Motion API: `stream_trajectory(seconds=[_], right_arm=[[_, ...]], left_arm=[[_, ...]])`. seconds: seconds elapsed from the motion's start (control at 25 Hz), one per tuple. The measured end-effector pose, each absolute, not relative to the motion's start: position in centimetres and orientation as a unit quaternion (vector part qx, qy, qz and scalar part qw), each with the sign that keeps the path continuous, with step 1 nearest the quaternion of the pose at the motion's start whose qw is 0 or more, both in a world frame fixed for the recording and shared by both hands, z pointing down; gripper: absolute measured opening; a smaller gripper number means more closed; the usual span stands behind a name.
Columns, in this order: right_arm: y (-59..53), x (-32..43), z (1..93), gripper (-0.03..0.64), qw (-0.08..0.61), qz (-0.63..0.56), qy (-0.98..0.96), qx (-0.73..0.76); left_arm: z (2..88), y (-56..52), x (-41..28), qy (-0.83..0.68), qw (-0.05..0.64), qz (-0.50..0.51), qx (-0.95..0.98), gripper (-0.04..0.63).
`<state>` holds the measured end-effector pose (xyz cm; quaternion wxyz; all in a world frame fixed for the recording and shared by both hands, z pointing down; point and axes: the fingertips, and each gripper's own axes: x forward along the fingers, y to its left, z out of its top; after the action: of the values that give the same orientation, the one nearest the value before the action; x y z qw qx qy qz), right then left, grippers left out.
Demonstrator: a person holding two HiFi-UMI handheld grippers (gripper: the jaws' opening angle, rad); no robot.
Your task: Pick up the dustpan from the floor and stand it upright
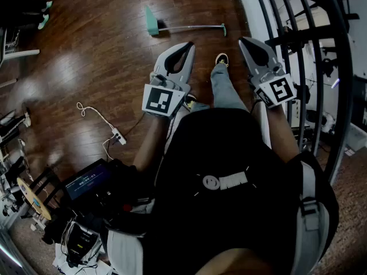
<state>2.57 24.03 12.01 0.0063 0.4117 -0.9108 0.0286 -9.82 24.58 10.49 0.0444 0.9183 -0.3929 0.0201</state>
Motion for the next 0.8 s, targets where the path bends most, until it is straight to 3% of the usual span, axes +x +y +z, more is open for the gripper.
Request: stream_trajectory(seconds=[0.4, 0.64, 0.8], right_arm=[[8.6, 12.9, 16.7, 0.003, -0.041, 0.082, -0.900, 0.426], [7.6, 16.9, 14.9, 0.003, -0.038, 0.089, -0.894, 0.438], [1.4, 15.6, 23.3, 0.003, -0.005, 0.102, -0.893, 0.438]], left_arm=[[16.0, 9.5, 1.5, -0.327, 0.034, 0.124, 0.936, 0.016], [15.1, 7.8, 5.9, -0.315, 0.061, 0.126, 0.939, 0.016], [24.2, 0.6, 5.0, -0.295, 0.076, 0.161, 0.939, 0.016]])
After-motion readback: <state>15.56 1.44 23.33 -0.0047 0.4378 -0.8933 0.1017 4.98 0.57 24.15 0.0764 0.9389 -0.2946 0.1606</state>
